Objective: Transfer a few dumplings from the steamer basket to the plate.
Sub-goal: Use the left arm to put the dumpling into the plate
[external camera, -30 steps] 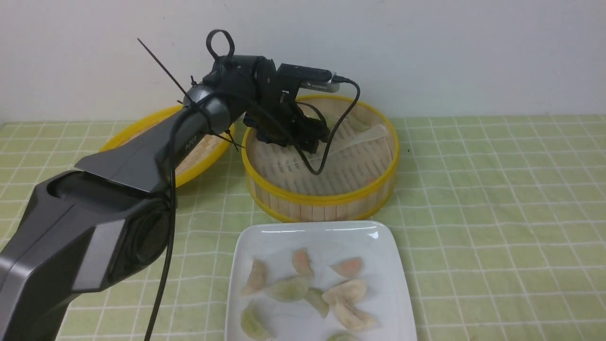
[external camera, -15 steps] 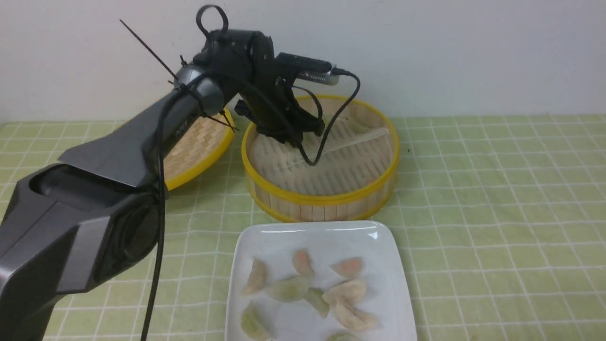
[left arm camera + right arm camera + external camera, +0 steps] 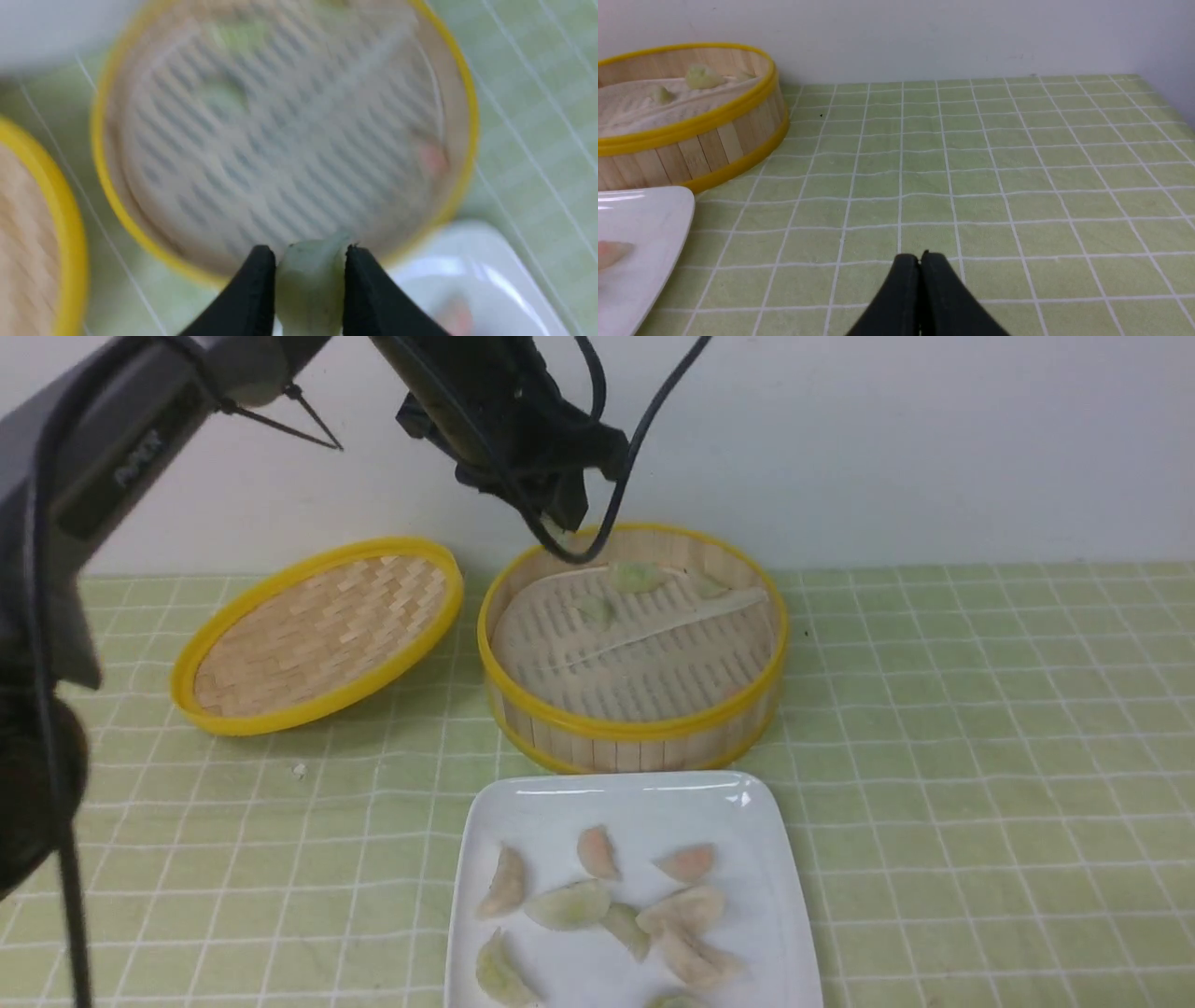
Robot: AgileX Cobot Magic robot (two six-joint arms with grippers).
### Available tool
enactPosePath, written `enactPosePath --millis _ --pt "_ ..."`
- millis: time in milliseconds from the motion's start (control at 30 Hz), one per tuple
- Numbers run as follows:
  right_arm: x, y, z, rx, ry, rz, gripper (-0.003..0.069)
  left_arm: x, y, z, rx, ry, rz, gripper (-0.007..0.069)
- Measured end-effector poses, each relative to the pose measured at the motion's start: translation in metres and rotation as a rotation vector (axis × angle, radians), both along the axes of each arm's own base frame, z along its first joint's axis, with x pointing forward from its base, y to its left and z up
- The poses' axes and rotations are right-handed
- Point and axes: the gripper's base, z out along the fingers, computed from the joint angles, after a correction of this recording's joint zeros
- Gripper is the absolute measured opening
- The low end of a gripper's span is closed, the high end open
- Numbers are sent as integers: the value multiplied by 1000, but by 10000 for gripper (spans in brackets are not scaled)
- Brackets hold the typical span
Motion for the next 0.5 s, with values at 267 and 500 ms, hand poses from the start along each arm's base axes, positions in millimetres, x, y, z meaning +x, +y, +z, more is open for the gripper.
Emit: enactPosePath --millis 267,500 --pt "0 0 0 0 0 0 -14 -96 -14 -84 152 339 -119 165" --pt "0 0 0 0 0 0 -14 -120 -37 -124 189 378 -182 165"
